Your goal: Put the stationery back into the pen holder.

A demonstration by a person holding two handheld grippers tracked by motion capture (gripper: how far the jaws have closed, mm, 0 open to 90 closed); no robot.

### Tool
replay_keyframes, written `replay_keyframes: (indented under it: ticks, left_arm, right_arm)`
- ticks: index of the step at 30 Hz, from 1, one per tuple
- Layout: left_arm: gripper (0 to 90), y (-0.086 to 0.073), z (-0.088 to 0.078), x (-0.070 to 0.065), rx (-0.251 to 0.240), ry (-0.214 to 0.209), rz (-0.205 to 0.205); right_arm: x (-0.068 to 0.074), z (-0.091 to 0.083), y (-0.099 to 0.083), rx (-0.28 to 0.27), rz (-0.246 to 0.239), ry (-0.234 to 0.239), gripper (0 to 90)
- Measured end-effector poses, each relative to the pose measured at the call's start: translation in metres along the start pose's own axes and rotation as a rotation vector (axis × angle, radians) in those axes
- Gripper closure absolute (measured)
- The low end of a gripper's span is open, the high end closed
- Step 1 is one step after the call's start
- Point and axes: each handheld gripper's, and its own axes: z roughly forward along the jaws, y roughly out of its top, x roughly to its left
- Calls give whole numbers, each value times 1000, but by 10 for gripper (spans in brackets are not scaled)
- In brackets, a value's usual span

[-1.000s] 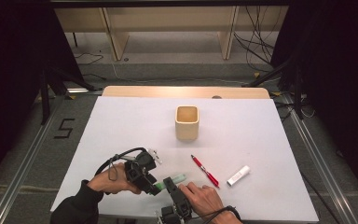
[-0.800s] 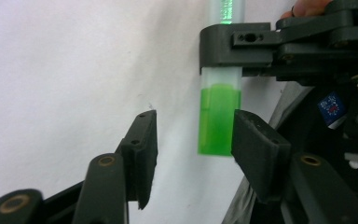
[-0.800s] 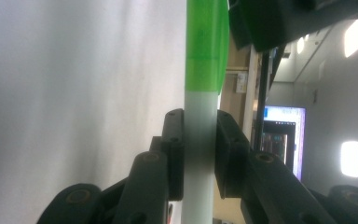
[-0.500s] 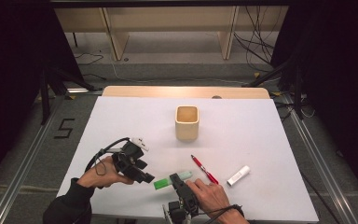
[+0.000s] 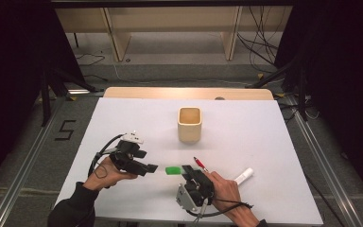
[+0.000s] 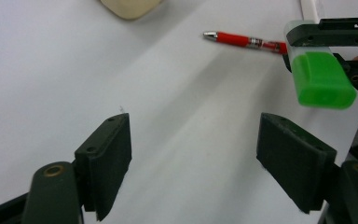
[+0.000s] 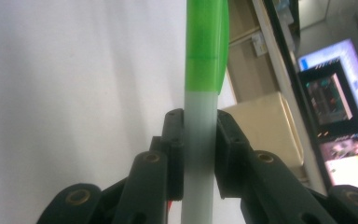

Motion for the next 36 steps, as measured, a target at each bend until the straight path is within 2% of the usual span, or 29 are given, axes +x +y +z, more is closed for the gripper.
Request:
replay_keyframes:
  ticks: [2, 11, 15, 18, 19, 22, 27, 28, 29, 31, 36]
  left_arm:
    - [247, -3, 0, 0, -42, 5, -12]
    - [203, -15, 8, -6, -101, 31, -16]
    - [200, -27, 10, -12, -153, 22, 17]
    - [194, -33, 12, -15, -198, 29, 26]
    - [191, -33, 12, -15, -198, 29, 26]
    - [185, -40, 14, -20, -247, 42, 55]
    - [175, -44, 14, -24, -270, 48, 74]
    - [175, -46, 14, -25, -272, 53, 77]
    - [170, -47, 14, -26, -276, 56, 79]
    - [169, -51, 13, -27, -286, 60, 79]
    - [167, -56, 13, -26, -304, 46, 51]
  right_arm:
    - [-7, 0, -4, -7, 53, 16, 770]
    - [-35, -2, -19, -34, 318, 84, 770]
    - [-47, -1, -26, -42, 457, 129, 770]
    - [-56, 2, -32, -59, 564, 172, 770]
    - [-60, 2, -34, -63, 602, 186, 770]
    - [-69, 4, -41, -80, 710, 224, 770]
    - [-82, 9, -50, -102, 855, 267, 770]
    - [-82, 9, -50, -102, 855, 267, 770]
    - [-88, 12, -54, -114, 907, 282, 770]
    - [-93, 13, -56, -121, 945, 286, 770]
    - [-103, 17, -59, -141, 997, 291, 770]
